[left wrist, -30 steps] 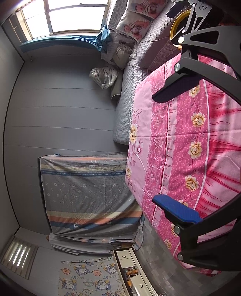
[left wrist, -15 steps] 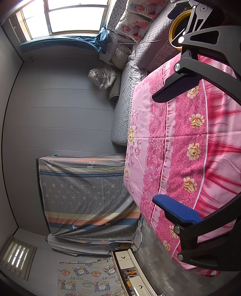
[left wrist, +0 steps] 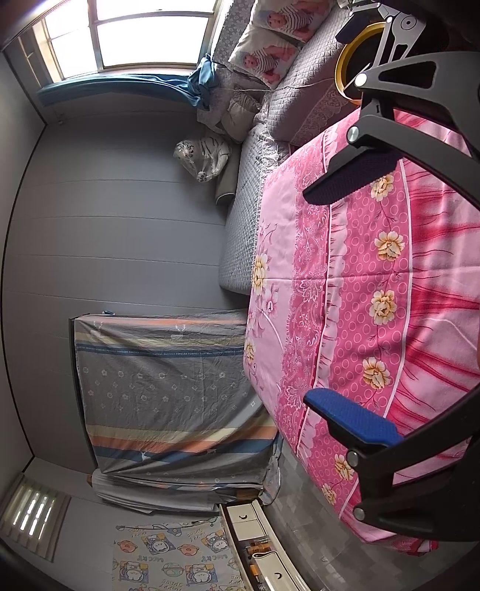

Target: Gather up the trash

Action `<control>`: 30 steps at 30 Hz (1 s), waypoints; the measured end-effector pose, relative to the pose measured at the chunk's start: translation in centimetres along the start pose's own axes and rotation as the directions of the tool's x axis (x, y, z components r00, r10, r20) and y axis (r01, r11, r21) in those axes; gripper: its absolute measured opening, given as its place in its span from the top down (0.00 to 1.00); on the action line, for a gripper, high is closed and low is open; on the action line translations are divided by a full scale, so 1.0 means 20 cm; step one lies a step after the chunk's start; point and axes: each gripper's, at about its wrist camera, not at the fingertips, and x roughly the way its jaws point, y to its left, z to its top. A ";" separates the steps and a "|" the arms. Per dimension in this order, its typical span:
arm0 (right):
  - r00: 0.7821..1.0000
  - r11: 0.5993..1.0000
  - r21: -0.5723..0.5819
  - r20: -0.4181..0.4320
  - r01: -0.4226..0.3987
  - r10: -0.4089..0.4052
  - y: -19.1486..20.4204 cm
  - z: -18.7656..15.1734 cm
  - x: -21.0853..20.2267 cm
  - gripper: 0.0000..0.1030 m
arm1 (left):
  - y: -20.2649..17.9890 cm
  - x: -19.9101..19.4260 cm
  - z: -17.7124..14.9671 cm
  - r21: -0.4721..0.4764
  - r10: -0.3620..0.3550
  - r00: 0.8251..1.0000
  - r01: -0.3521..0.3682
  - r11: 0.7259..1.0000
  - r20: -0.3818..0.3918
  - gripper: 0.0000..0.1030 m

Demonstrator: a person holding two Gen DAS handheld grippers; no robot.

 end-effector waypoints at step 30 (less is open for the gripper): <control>1.000 1.000 0.011 -0.028 -0.001 0.002 -0.01 -0.01 0.02 0.08 | -0.03 0.00 -0.01 0.018 -0.016 1.000 0.016 1.000 0.001 0.08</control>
